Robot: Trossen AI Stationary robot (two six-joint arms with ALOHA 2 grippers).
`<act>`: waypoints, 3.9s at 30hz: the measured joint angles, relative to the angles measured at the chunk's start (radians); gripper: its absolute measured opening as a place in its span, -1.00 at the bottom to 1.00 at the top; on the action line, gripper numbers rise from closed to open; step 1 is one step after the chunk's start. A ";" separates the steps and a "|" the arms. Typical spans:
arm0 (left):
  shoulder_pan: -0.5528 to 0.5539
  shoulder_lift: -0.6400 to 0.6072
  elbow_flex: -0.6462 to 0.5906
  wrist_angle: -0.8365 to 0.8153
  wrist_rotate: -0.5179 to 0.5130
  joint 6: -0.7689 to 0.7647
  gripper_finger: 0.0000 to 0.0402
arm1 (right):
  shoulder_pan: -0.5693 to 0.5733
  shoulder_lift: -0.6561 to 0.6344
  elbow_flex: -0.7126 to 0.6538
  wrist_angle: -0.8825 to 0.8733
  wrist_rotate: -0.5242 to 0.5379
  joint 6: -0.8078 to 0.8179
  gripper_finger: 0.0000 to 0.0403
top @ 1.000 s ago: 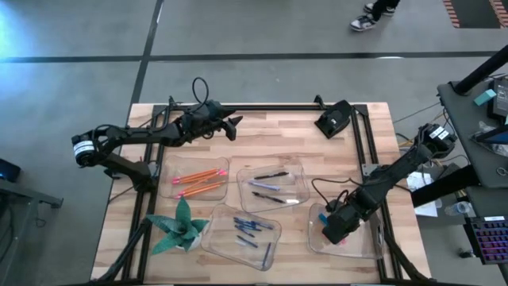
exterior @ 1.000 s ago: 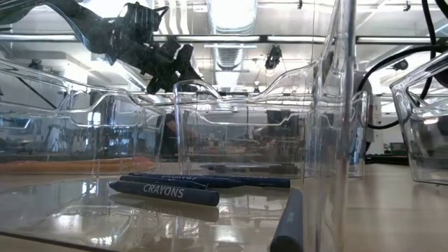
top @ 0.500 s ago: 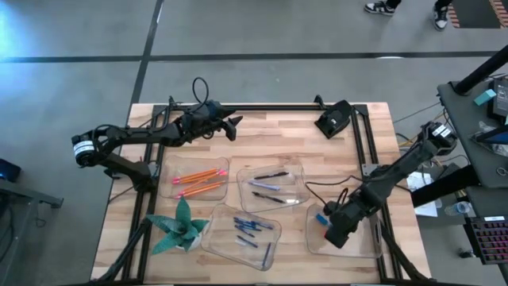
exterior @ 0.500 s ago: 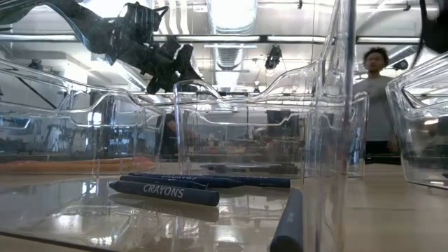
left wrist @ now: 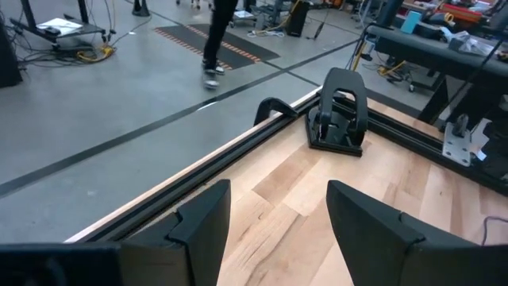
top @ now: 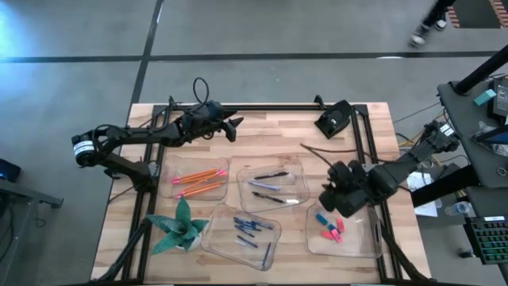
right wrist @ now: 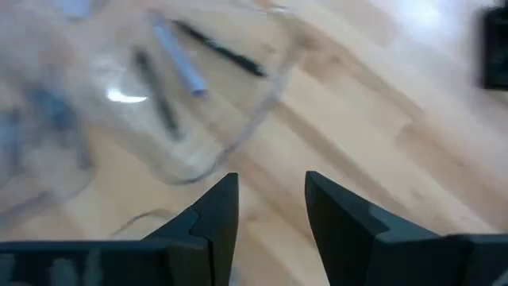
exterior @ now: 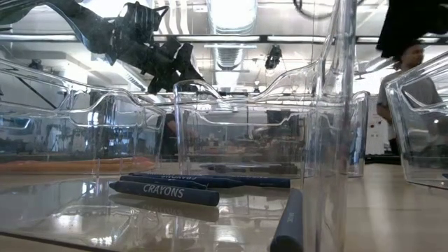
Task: Sort crayons/erasers/pens/pencils in bins
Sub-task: Put the blue crayon into the bottom left transparent bin
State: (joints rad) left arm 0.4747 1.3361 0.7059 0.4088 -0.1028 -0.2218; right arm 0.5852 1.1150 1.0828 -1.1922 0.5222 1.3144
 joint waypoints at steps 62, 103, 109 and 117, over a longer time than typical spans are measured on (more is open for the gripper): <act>0.327 0.358 0.374 -0.804 -0.138 -0.043 -0.03 | -1.180 0.399 -0.043 1.027 -0.268 -1.328 -0.32; 0.300 0.473 0.347 -0.769 -0.183 -0.188 -0.03 | -1.267 0.561 0.134 1.018 -0.373 -1.431 -0.32; 0.283 0.354 0.350 -0.841 -0.139 -0.033 -0.03 | -1.267 0.561 0.134 1.018 -0.373 -1.431 -0.32; 0.273 0.158 0.345 -1.316 -0.097 0.164 -0.03 | -1.267 0.561 0.127 1.018 -0.374 -1.440 -0.32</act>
State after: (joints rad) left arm 0.7479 1.4940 1.0507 -0.9076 -0.2002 -0.0575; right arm -0.6815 1.6756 1.2099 -0.1745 0.1486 -0.1251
